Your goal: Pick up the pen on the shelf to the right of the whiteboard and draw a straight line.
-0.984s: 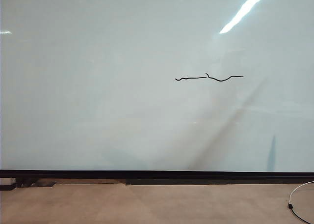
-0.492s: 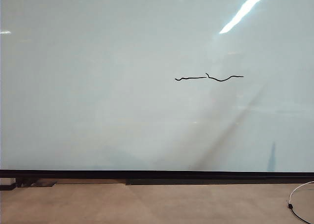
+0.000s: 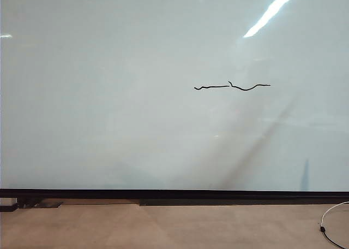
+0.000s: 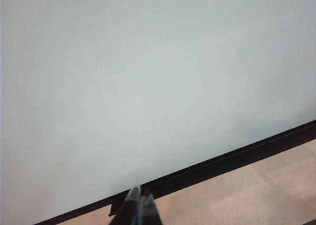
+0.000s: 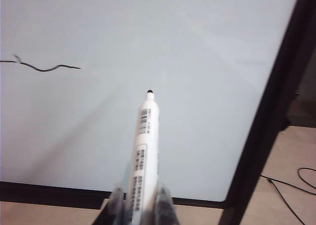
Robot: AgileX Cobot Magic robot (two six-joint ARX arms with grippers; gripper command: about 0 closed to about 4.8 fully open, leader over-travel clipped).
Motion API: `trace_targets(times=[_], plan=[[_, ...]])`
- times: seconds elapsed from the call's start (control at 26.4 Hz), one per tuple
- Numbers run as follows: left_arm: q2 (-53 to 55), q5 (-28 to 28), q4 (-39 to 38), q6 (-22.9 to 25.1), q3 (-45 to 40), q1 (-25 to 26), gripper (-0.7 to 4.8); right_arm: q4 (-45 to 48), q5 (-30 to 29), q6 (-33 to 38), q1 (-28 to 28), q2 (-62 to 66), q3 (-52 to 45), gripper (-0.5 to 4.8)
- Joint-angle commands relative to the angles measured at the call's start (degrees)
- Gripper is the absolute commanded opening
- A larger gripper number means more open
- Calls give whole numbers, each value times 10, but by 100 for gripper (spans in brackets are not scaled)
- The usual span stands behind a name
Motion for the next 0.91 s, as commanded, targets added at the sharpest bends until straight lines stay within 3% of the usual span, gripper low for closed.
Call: trace_targets(times=[0.04,0.91], plan=[[0,1,4,0,2,0,-5,5,-37,3,-24,0,-4,-5],[0,0,3,0,2,0,-5,5,-32,3,-22,0,-4,-5]])
